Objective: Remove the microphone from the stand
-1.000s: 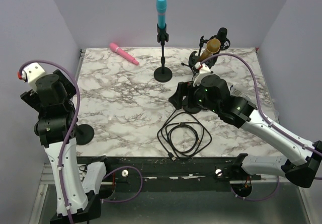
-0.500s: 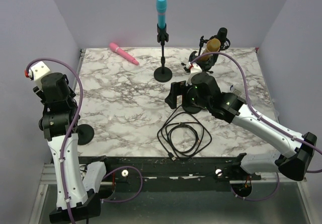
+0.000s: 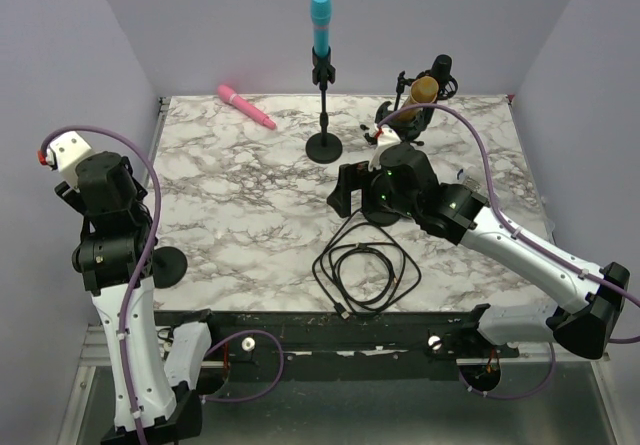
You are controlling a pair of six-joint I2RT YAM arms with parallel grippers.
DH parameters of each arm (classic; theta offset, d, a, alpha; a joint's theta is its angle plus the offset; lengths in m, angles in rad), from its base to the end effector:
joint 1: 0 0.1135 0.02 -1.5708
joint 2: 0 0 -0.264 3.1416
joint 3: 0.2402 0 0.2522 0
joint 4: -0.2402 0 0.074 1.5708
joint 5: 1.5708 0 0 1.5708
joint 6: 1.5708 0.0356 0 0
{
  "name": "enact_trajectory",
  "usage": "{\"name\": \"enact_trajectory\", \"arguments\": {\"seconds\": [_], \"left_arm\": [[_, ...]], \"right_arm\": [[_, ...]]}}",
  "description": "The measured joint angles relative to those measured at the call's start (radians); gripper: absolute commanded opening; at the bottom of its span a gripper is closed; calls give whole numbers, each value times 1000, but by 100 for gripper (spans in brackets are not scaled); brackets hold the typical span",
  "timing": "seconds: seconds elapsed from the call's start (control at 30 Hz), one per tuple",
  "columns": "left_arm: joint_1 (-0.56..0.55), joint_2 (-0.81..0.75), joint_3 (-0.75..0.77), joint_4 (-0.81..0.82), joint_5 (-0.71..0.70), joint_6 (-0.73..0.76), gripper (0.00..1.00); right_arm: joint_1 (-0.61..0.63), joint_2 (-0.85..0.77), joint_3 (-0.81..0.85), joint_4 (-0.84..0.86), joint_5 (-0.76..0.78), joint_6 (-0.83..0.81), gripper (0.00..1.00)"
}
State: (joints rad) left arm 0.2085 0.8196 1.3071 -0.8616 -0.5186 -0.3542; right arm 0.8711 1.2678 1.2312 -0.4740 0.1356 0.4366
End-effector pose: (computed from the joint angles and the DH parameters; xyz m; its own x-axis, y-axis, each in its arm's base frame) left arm 0.1194 0.0433 0.4359 -0.1164 -0.3325 -0.9359 -0.7160 0.6812 -0.1530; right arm 0.1863 0.2138 0.3631 -0.5736 -0.0308 -0.8185 -0.4850 0.8181 0.3091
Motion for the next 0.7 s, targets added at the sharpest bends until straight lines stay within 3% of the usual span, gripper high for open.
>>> {"name": "enact_trajectory", "arguments": {"seconds": [0.4, 0.7], "left_arm": [[0, 4, -88, 72, -43, -29, 49], [0, -48, -182, 172, -101, -148, 45]], "right_arm": [[0, 0, 0, 0, -19, 0, 100], [0, 0, 0, 0, -30, -1, 100]]}}
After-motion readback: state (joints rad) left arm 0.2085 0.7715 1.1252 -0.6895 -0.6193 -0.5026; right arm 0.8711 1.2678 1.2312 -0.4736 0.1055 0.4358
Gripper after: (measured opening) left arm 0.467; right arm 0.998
